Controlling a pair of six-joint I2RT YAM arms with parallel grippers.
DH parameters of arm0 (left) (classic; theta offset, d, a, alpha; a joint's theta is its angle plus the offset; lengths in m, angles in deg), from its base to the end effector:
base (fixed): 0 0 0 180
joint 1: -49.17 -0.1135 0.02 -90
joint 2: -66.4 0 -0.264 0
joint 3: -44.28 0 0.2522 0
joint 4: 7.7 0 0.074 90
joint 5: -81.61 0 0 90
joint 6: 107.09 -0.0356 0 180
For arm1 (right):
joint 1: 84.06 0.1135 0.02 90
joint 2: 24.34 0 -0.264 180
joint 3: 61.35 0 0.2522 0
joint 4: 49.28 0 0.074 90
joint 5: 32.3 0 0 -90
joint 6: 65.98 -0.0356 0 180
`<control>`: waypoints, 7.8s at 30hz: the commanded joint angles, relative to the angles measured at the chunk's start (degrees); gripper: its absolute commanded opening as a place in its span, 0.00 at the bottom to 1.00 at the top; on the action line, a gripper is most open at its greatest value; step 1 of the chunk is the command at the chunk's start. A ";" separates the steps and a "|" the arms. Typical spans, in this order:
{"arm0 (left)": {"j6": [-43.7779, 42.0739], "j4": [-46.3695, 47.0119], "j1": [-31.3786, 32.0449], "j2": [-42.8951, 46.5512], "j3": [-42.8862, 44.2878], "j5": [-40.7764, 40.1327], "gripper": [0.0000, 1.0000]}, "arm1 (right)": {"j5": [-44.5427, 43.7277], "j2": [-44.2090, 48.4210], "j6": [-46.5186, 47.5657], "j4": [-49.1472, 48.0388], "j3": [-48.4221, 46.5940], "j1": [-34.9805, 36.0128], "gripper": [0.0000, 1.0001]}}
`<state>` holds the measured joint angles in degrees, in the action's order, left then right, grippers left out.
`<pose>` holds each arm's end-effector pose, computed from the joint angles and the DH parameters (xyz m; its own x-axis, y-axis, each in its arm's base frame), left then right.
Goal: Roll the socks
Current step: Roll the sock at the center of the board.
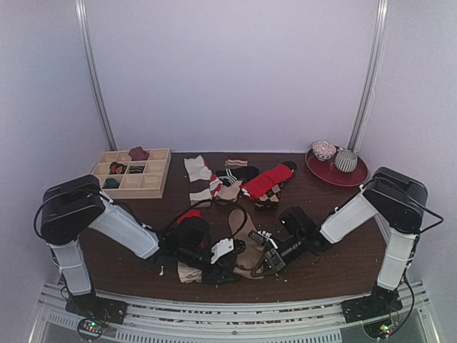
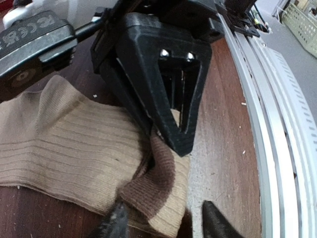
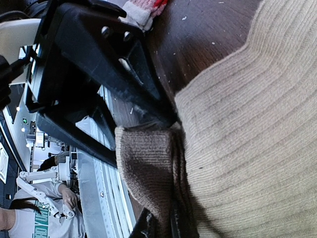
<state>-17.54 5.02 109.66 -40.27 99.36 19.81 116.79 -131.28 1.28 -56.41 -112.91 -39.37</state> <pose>0.1501 -0.2994 0.1027 -0.3017 0.5470 -0.7809 0.9506 0.1096 -0.2904 0.1930 0.2339 0.0896 -0.7858 -0.4980 -0.3667 -0.5027 0.1691 0.8477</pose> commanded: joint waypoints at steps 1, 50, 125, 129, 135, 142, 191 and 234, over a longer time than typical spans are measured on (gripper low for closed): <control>-0.04 1.48 0.83 0.24 0.83 -2.74 0.55 | -5.39 -3.53 -1.12 8.50 2.27 -0.09 0.09; 21.62 -23.86 2.35 -6.31 4.37 1.14 0.00 | -63.50 34.14 36.71 -11.15 19.82 25.13 0.57; 6.93 10.11 2.92 -3.11 -4.34 -2.13 0.23 | -7.50 -2.26 -1.54 1.99 2.66 5.73 0.15; 8.90 7.65 2.97 -2.42 -4.30 -3.89 0.00 | -8.92 -1.46 -1.12 2.09 2.57 5.71 0.20; 15.86 -3.52 2.97 -3.28 -2.30 -6.03 0.00 | -21.05 11.12 1.92 -3.14 7.11 6.02 0.36; 22.27 -11.00 2.25 -4.42 -1.83 -3.82 0.00 | -53.04 30.34 22.41 -10.95 16.72 19.00 0.54; 1.39 -4.07 1.29 22.71 -7.59 -16.20 0.45 | -28.60 11.43 10.46 23.23 -6.00 14.59 0.06; 17.59 -9.60 3.54 -3.05 -3.02 -10.20 0.00 | -34.98 20.65 8.16 6.59 2.15 8.68 0.33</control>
<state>-7.86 8.56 113.00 -39.24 97.08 9.65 96.35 -118.75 8.56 -44.54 -114.40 -32.07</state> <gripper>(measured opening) 0.033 0.319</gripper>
